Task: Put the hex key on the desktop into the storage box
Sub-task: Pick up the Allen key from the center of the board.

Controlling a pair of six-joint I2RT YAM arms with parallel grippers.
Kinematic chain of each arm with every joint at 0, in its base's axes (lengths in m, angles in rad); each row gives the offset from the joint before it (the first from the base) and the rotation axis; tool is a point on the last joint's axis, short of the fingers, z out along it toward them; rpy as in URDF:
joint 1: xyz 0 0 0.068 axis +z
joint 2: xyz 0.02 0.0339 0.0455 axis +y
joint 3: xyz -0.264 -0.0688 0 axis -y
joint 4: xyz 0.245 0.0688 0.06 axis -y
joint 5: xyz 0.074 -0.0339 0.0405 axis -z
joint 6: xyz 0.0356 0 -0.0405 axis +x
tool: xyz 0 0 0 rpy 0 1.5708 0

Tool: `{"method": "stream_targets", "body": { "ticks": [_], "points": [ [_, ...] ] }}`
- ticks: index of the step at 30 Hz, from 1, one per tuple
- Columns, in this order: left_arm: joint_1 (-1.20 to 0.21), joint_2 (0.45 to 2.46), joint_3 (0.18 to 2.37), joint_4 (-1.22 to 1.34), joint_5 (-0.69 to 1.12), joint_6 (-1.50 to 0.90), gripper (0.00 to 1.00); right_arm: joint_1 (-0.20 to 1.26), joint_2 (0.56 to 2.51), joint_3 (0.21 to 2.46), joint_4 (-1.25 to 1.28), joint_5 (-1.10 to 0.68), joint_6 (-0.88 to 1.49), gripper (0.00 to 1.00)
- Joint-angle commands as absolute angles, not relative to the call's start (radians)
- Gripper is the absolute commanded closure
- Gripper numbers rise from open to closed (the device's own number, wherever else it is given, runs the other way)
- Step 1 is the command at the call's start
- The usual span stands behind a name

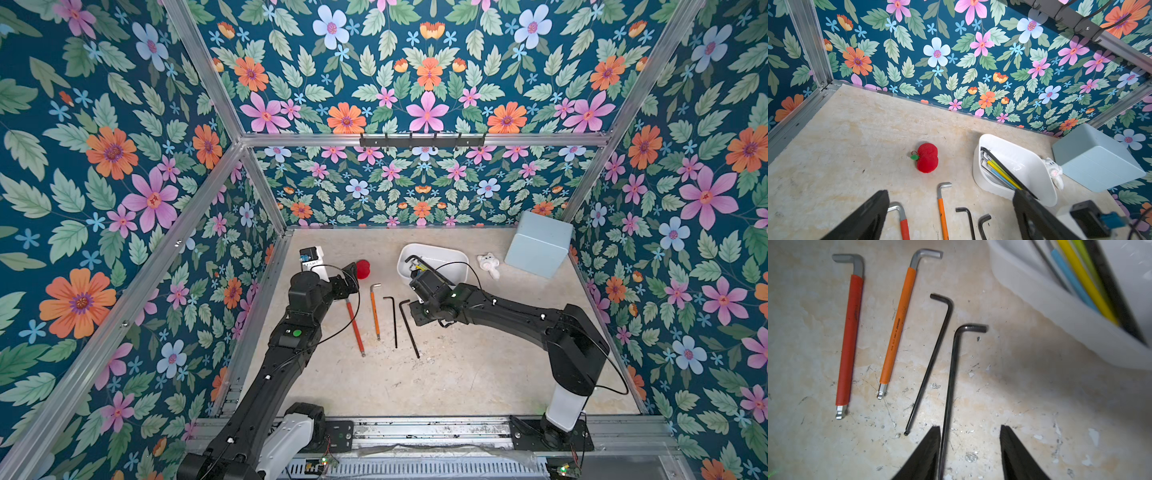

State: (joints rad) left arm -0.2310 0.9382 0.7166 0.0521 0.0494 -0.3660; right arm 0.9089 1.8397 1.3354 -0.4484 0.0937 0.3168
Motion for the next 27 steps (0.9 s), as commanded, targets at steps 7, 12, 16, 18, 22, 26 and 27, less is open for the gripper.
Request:
{"method": "stream_targets", "body": {
  "ticks": [7, 12, 16, 18, 22, 26, 27],
  "points": [
    [-0.232, 0.926, 0.71, 0.064, 0.043, -0.367, 0.01, 0.936, 2.004, 1.453, -0.497, 0.1, 0.405, 0.49],
    [-0.232, 0.925, 0.706, 0.06, 0.038, -0.364, 0.01, 0.949, 2.083, 1.533, -0.547, 0.118, 0.408, 0.51],
    [-0.232, 0.92, 0.706, 0.056, 0.032, -0.356, 0.01, 0.954, 2.124, 1.565, -0.582, 0.139, 0.411, 0.52],
    [-0.232, 0.918, 0.706, 0.055, 0.028, -0.352, 0.01, 0.957, 2.13, 1.569, -0.589, 0.143, 0.414, 0.52],
    [-0.231, 0.921, 0.709, 0.056, 0.027, -0.35, 0.01, 0.964, 2.15, 1.589, -0.607, 0.146, 0.413, 0.53],
    [-0.231, 0.923, 0.715, 0.055, 0.031, -0.349, 0.01, 0.966, 2.165, 1.598, -0.629, 0.149, 0.415, 0.56],
    [-0.23, 0.922, 0.716, 0.056, 0.032, -0.349, 0.01, 0.968, 2.166, 1.597, -0.633, 0.147, 0.416, 0.56]
  ]
}}
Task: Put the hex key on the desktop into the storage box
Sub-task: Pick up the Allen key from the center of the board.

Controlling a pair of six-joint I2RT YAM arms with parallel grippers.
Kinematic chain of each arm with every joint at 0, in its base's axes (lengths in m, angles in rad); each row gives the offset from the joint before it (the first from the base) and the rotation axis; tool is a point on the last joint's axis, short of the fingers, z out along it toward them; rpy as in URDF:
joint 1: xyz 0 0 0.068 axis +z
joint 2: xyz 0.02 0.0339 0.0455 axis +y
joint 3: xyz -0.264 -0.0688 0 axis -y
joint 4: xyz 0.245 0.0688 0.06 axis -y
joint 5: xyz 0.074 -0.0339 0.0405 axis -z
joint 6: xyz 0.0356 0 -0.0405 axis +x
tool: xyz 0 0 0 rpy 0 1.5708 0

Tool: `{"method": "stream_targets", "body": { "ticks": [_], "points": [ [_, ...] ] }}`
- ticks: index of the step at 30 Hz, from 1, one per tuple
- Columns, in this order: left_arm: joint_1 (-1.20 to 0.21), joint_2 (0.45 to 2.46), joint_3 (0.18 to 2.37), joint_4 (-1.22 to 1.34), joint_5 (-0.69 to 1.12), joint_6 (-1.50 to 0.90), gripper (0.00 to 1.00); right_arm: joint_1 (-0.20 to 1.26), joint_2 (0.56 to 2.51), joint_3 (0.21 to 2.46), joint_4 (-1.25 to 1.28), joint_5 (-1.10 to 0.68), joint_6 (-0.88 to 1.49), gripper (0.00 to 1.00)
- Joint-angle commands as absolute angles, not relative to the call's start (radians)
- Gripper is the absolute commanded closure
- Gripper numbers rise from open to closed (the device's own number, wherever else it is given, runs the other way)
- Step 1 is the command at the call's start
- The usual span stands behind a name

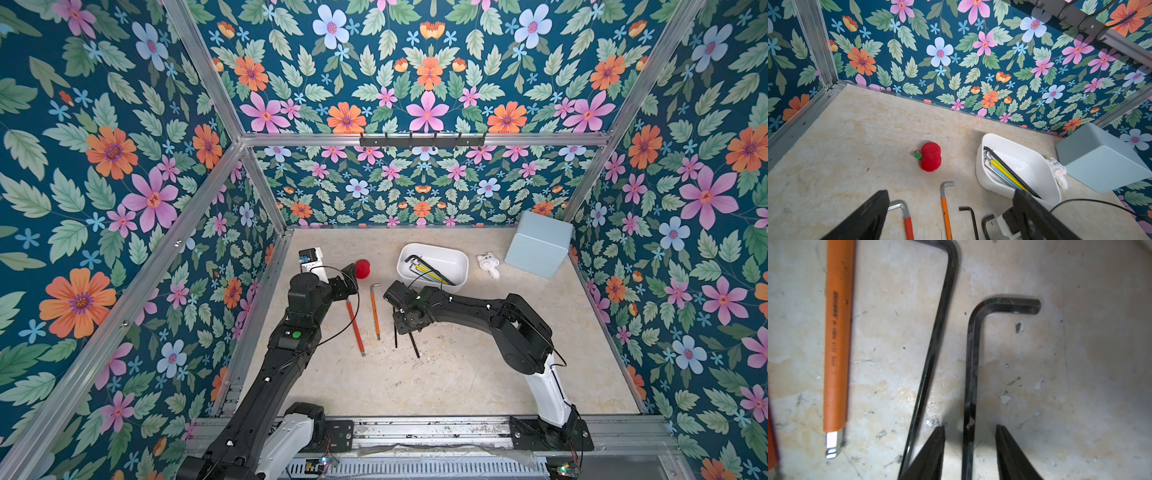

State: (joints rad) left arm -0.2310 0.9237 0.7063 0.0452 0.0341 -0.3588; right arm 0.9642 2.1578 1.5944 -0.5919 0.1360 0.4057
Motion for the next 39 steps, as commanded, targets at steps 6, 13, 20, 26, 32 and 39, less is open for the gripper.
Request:
{"method": "stream_targets", "body": {
  "ticks": [6, 13, 20, 26, 32, 39],
  "points": [
    [-0.232, 0.918, 0.723, 0.055, 0.033, -0.349, 0.01, 0.982, 2.176, 1.59, -0.657, 0.152, 0.432, 0.65],
    [-0.232, 0.919, 0.73, 0.053, 0.032, -0.345, 0.01, 0.989, 2.179, 1.574, -0.655, 0.12, 0.442, 1.0],
    [-0.231, 0.918, 0.727, 0.051, 0.026, -0.345, 0.0, 0.989, 2.165, 1.583, -0.661, 0.1, 0.435, 1.0],
    [-0.232, 0.911, 0.72, 0.052, 0.024, -0.344, 0.0, 0.988, 2.101, 1.562, -0.646, 0.122, 0.363, 1.0],
    [-0.232, 0.913, 0.716, 0.055, 0.029, -0.348, 0.01, 0.952, 1.98, 1.504, -0.59, 0.006, 0.228, 1.0],
    [-0.232, 0.91, 0.713, 0.058, 0.025, -0.348, 0.01, 0.853, 1.807, 1.436, -0.554, -0.12, -0.065, 1.0]
  ]
}}
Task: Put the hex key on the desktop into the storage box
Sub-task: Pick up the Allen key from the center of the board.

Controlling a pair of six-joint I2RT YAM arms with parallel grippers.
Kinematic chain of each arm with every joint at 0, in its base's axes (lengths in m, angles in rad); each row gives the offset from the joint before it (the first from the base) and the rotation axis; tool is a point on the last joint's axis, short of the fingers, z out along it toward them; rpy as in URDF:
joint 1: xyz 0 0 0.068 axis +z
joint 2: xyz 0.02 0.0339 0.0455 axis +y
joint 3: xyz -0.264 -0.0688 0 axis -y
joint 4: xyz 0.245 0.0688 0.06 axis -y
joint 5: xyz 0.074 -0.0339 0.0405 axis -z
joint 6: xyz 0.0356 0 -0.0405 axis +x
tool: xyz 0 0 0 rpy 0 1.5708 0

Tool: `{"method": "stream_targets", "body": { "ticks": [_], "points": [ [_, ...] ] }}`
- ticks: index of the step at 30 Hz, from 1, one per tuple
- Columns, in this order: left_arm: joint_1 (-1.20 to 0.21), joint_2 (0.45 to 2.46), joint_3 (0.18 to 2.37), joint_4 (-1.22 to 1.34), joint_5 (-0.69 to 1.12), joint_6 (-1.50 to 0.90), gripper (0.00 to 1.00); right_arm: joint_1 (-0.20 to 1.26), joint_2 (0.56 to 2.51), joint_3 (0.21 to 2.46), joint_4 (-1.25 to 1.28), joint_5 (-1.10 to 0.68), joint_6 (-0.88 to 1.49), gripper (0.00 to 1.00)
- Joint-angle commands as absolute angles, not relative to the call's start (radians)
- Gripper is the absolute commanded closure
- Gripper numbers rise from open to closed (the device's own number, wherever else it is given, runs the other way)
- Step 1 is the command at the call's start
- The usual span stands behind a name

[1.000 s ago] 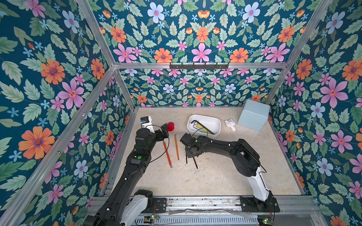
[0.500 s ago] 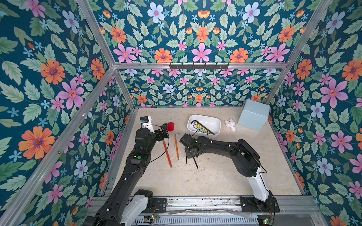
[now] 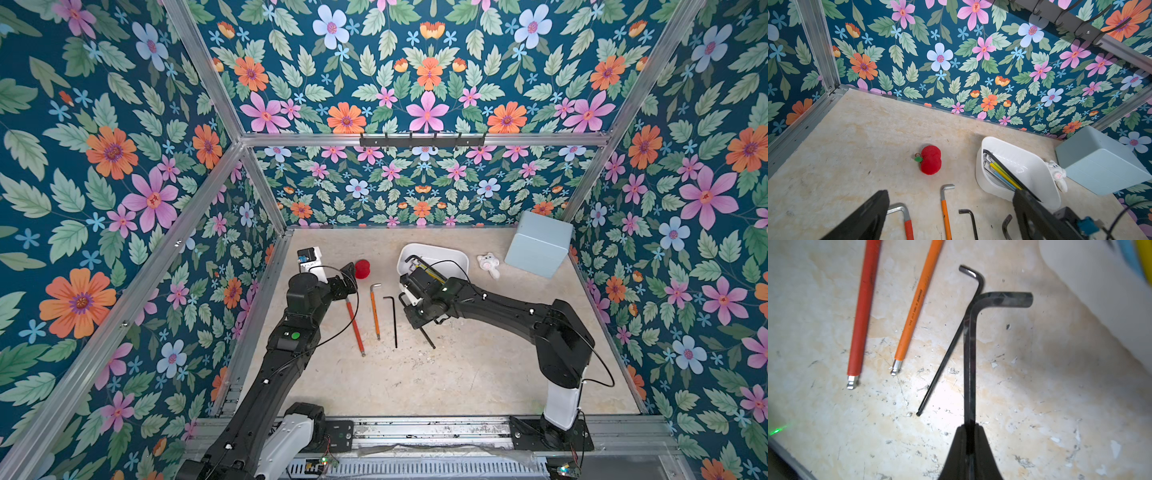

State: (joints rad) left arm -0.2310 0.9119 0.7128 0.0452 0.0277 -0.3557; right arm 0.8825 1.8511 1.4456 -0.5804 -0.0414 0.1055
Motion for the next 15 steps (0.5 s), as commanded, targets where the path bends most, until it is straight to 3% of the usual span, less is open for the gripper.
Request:
{"method": "stream_targets", "body": {
  "ticks": [1, 7, 15],
  "points": [
    [-0.232, 0.911, 0.713, 0.057, 0.024, -0.348, 0.01, 0.833, 1.787, 1.435, -0.555, -0.144, -0.103, 1.0],
    [-0.232, 0.92, 0.701, 0.079, 0.027, -0.354, 0.01, 0.733, 1.754, 1.498, -0.602, -0.155, -0.308, 1.0],
    [-0.232, 0.939, 0.7, 0.089, 0.029, -0.35, 0.01, 0.608, 1.882, 1.679, -0.646, -0.158, -0.457, 1.0]
  ]
}}
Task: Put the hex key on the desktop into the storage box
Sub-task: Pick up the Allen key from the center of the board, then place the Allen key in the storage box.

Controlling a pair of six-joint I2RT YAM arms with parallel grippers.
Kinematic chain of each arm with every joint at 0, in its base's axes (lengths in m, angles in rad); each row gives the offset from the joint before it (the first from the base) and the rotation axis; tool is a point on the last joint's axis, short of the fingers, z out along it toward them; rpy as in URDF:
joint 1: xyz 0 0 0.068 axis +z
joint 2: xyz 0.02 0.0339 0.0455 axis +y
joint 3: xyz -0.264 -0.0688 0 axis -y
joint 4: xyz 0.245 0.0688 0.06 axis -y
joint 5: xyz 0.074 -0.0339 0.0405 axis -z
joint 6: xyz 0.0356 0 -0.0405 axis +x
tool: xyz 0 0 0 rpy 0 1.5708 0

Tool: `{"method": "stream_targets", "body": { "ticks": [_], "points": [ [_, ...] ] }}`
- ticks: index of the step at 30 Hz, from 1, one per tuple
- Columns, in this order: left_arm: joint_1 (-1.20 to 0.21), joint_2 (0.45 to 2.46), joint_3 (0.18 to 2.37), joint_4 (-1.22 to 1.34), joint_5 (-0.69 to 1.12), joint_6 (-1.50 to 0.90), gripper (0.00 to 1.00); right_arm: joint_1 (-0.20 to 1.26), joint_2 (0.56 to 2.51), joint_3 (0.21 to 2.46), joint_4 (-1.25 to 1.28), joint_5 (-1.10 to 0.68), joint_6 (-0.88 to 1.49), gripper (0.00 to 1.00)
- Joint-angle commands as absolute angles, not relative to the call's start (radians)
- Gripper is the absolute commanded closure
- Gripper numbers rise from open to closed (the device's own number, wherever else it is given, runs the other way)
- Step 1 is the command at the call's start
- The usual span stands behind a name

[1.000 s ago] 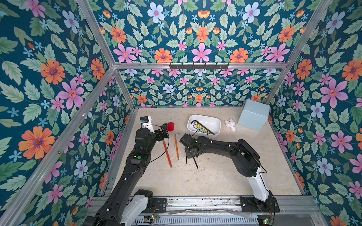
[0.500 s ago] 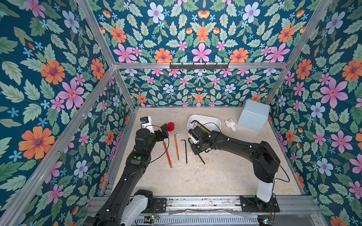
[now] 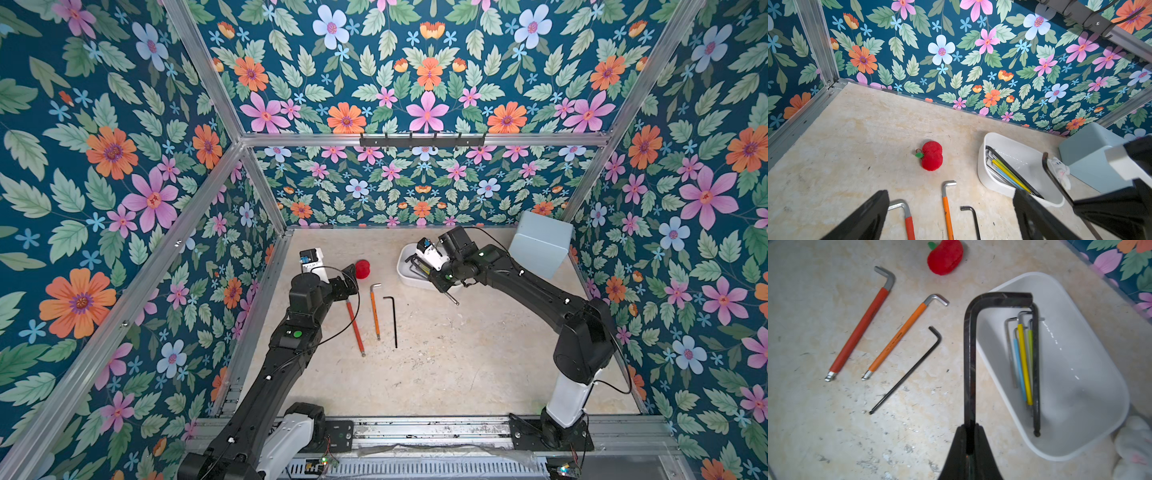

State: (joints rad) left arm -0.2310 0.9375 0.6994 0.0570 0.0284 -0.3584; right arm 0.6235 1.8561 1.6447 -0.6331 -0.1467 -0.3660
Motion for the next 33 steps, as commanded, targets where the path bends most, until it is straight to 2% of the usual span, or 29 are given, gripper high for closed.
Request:
{"method": "stream_targets", "body": {
  "ticks": [1, 9, 19, 33],
  "points": [
    [-0.231, 0.938, 0.699, 0.089, 0.028, -0.349, 0.01, 0.597, 1.898, 1.692, -0.629, -0.152, -0.473, 1.0],
    [-0.232, 0.931, 0.71, 0.055, 0.003, -0.319, 0.01, 0.543, 2.071, 1.785, -0.521, -0.119, -0.549, 1.0],
    [-0.232, 0.973, 0.721, 0.069, 0.002, -0.308, 0.01, 0.525, 2.376, 2.219, -0.778, -0.123, -0.586, 1.0],
    [-0.232, 1.021, 0.736, 0.087, 0.007, -0.305, 0.01, 0.525, 2.426, 2.143, -0.727, -0.147, -0.575, 1.0]
  ]
}}
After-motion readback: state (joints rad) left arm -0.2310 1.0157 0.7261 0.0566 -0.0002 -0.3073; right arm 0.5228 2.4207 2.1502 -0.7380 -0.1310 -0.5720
